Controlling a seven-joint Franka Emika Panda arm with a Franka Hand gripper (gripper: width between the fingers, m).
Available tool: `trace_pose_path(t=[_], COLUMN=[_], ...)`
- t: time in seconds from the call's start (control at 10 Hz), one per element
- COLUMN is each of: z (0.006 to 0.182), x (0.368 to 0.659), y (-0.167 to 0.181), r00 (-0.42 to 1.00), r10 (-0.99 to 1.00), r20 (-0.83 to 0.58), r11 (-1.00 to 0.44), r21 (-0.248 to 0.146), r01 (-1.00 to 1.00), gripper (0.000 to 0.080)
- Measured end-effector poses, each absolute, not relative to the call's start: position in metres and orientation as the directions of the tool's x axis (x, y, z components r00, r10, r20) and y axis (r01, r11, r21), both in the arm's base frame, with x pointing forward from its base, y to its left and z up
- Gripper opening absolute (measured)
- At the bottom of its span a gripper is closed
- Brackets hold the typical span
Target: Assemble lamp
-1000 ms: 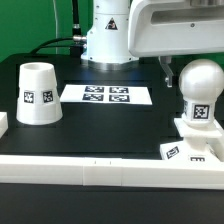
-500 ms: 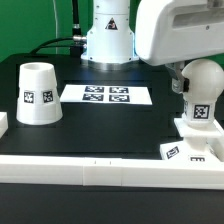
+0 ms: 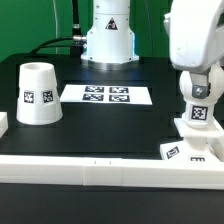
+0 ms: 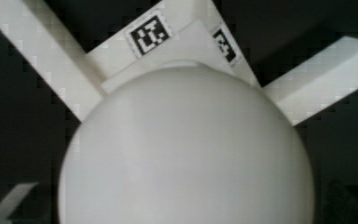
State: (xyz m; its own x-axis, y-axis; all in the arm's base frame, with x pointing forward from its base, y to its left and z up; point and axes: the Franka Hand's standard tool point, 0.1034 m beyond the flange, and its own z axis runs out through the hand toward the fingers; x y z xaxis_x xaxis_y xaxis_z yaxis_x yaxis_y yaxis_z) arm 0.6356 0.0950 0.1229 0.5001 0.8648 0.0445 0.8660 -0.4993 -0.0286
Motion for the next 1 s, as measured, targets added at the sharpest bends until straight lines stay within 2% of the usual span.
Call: trace_pose_path(t=[0.4, 0.6, 0.7, 0.8, 0.9, 1.0], z=[0.127, 0.125, 0.124, 0.124, 0.124, 0.124], x=[0.640, 0.640, 0.640, 0.640, 0.640, 0.640], y=[0.076, 0.066, 0.066, 0.065, 0.064, 0.064], r00=[0.214, 0.069, 0.076, 0.078, 0.080, 0.102], r10=[0.977, 0.998, 0.997, 0.997, 0.997, 0.995], r20=[0.016, -0.003, -0.003, -0.004, -0.004, -0.004], r11=[-0.214, -0.069, -0.076, -0.078, -0.080, -0.102], r21=[0.007, 0.007, 0.006, 0.006, 0.005, 0.005], r01=[0.977, 0.998, 0.997, 0.997, 0.997, 0.995], gripper=[0.0698, 0.0696, 0.0696, 0.0556, 0.0382, 0.0382])
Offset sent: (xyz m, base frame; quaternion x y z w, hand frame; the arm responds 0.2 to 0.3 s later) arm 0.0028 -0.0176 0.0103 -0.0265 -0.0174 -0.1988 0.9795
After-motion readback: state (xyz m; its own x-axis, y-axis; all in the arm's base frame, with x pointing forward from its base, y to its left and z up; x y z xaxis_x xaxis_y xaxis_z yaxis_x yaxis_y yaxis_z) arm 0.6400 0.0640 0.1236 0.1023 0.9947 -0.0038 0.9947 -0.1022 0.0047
